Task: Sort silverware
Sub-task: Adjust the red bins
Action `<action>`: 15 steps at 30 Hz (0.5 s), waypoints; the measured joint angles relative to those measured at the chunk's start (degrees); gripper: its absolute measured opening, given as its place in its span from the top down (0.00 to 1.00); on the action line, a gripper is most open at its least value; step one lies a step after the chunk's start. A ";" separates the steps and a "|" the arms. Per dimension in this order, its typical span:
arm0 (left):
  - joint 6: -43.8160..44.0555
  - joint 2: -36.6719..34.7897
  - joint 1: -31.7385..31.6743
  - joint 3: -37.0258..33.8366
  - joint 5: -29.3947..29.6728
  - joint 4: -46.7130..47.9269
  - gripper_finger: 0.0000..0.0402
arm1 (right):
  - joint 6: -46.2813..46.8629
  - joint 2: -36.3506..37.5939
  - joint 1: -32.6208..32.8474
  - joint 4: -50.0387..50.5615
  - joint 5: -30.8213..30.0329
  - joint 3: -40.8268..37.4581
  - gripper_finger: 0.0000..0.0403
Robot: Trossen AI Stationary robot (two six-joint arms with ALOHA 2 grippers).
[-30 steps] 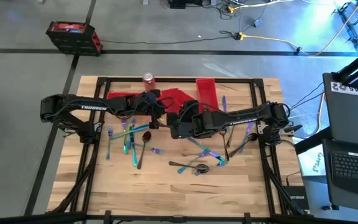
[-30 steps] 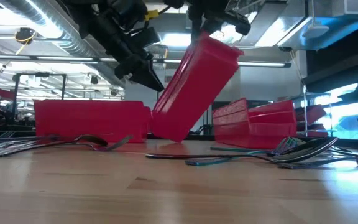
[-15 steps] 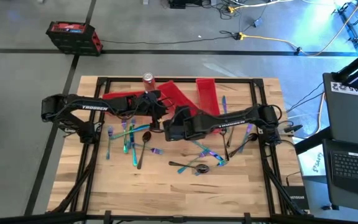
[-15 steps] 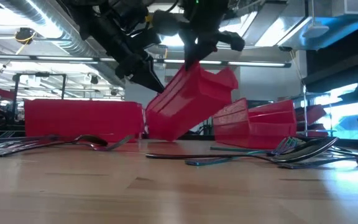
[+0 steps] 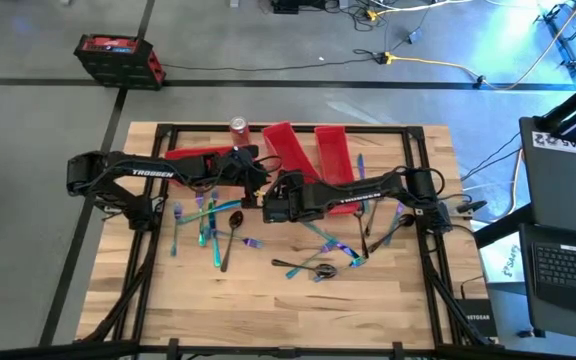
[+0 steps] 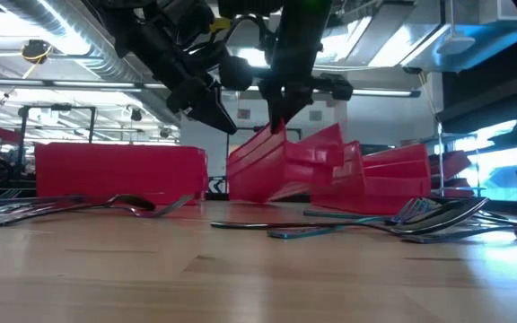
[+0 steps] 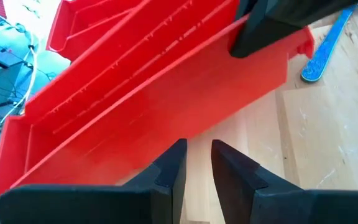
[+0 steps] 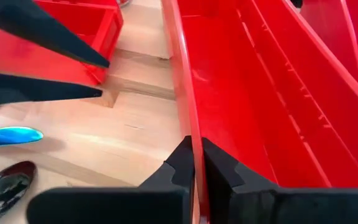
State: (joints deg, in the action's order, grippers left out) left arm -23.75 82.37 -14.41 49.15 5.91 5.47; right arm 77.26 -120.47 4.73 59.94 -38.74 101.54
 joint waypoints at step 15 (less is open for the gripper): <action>3.58 0.00 0.00 0.00 2.36 0.84 0.85 | -0.90 -0.48 1.16 -0.75 4.27 0.02 0.79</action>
State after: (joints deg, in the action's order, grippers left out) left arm -20.17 82.37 -14.41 49.15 8.27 6.31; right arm 76.36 -120.95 5.90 59.19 -34.48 101.56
